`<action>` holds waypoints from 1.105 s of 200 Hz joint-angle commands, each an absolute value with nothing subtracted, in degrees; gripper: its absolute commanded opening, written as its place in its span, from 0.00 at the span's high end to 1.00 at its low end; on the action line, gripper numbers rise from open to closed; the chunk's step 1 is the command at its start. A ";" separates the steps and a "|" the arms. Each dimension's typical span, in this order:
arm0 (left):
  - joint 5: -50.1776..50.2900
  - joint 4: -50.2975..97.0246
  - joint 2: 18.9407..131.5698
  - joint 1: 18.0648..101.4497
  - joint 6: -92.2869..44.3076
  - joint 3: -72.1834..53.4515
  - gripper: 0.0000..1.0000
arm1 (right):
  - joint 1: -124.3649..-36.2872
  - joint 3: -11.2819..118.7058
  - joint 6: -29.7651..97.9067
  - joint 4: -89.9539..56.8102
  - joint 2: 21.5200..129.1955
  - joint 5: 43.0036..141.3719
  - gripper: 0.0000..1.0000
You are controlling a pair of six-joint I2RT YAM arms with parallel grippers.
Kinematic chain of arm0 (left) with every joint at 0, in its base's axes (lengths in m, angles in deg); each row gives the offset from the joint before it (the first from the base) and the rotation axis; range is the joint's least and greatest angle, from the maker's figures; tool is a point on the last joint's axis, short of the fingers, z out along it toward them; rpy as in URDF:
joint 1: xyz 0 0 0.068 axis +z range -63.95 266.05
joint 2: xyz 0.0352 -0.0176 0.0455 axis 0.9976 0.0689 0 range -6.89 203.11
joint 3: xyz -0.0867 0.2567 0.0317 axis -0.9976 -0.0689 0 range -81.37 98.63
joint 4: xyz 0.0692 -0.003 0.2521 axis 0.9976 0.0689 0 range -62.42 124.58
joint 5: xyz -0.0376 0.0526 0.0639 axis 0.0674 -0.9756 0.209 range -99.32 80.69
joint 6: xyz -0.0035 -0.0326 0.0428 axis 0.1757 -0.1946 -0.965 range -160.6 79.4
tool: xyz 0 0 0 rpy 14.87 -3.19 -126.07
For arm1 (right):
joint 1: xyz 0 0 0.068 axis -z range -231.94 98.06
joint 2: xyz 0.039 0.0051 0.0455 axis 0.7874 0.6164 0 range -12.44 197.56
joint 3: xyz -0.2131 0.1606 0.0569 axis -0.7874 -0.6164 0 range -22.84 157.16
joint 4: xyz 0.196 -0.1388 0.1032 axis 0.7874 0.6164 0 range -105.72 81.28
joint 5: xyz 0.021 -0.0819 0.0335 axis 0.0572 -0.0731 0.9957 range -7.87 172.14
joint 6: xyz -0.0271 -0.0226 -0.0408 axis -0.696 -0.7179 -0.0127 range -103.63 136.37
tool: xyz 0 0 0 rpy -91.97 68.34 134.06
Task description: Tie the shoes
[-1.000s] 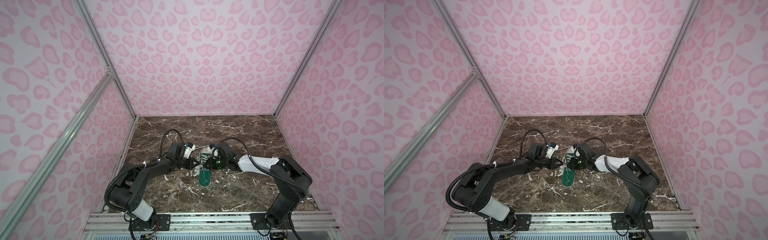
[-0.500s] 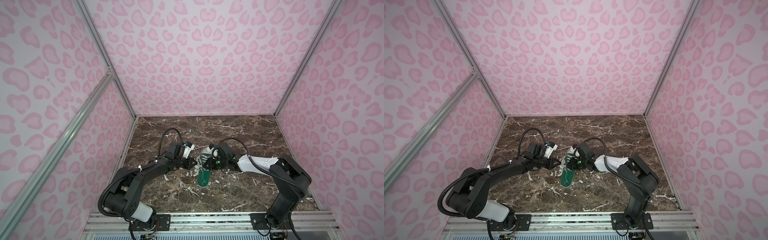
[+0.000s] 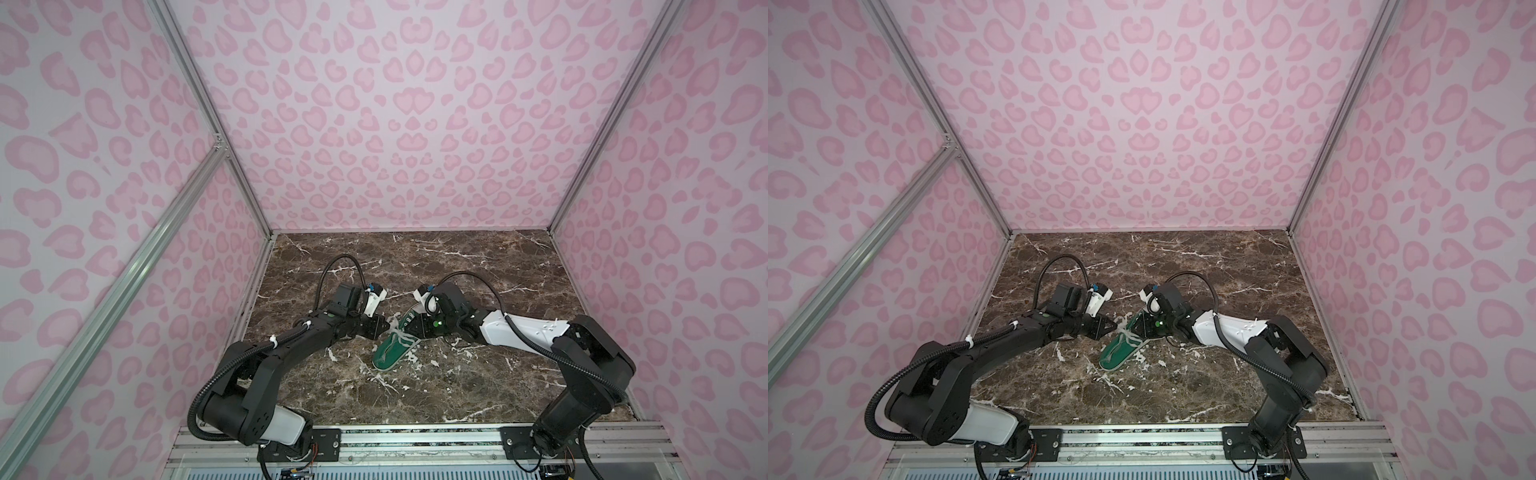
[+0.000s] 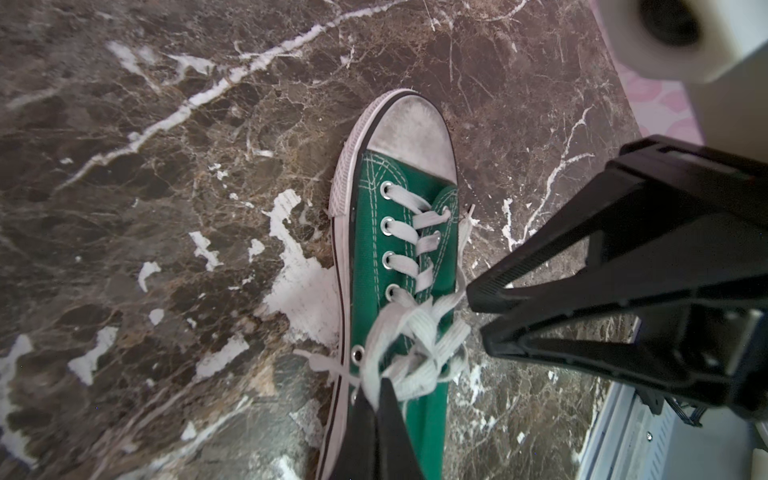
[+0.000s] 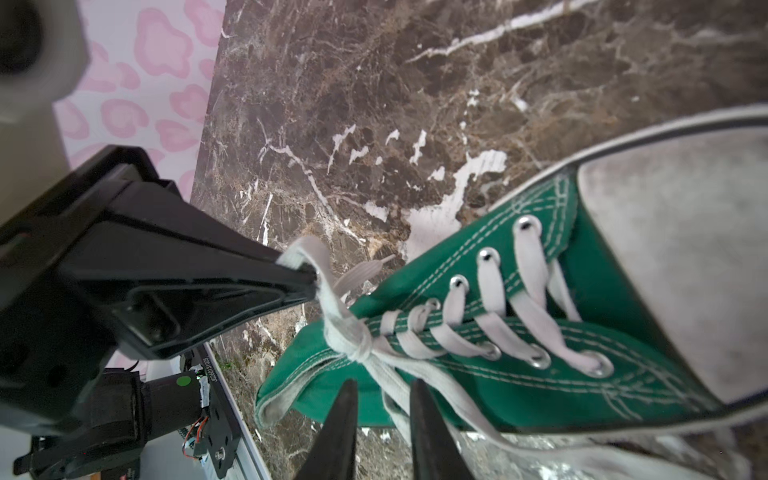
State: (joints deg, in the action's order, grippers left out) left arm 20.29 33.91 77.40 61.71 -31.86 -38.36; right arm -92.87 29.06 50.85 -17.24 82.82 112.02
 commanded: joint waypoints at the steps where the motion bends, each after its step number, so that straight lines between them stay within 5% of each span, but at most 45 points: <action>1: 21.22 34.59 78.80 61.71 -33.03 -36.20 0.97 | -93.82 29.38 43.87 -17.33 82.12 110.56 0.75; 45: 22.05 36.43 81.39 61.78 -34.00 -32.66 0.97 | -95.54 29.63 31.74 -18.56 83.23 105.53 0.74; 117: 22.58 38.10 81.61 61.79 -34.31 -31.57 0.97 | -95.97 31.20 31.22 -23.01 86.44 108.87 0.67; 221: 19.54 39.41 79.18 61.85 -34.49 -31.18 0.97 | -96.15 32.23 31.18 -22.49 92.28 106.91 0.70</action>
State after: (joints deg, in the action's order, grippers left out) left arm 21.60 39.31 80.40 61.73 -33.55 -32.09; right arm -96.13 32.84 31.62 -23.23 91.45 108.07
